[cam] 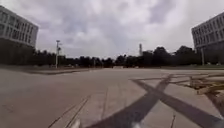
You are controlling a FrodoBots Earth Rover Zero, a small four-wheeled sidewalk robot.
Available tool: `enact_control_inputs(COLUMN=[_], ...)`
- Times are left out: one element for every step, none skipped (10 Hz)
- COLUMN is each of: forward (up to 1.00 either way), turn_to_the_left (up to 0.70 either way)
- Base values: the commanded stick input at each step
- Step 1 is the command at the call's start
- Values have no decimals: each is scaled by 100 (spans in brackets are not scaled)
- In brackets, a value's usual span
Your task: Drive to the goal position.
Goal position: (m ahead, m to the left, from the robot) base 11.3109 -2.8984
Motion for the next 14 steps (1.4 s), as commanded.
enact_control_inputs(forward=[85, 85, 85, 85, 85, 85, 85, 85, 85, 85, 85, 85, 85, 85], turn_to_the_left=[0, 0, 0, 0, 0, 0, -4, -15, -32, -23, 0, 0, -12, -34])
